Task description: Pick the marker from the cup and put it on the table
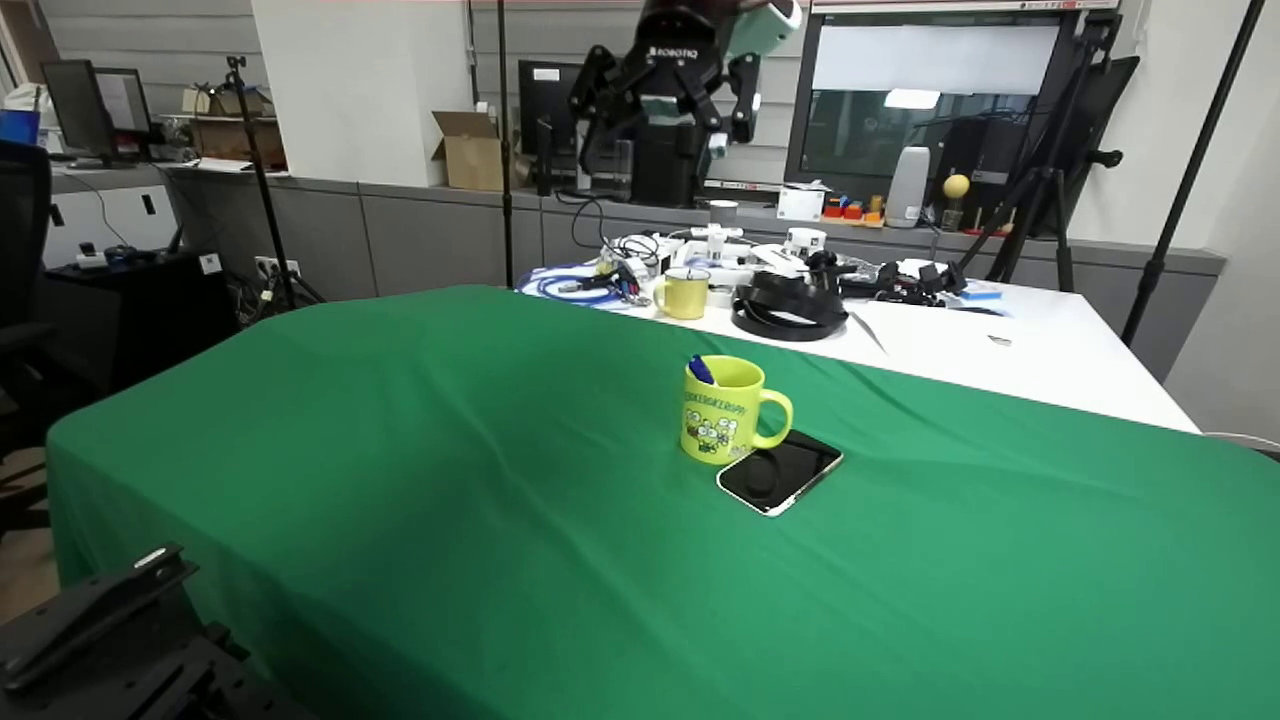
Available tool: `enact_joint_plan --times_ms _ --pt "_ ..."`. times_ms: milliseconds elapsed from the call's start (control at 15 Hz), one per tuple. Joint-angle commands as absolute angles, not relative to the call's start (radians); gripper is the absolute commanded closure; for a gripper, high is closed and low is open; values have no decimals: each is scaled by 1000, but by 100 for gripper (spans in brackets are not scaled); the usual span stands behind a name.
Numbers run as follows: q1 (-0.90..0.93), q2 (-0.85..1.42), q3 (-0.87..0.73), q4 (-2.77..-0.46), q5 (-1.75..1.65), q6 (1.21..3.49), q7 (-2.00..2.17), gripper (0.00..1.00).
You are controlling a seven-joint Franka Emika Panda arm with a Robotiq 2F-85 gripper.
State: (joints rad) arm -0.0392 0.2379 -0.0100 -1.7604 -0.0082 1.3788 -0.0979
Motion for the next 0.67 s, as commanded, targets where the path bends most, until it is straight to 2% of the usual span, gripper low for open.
enact_joint_plan --times_ms 0,600 --pt "-50 267 -19 -1742 5 1373 -112 0" --pt "-56 306 -21 -1704 18 1355 -124 0"
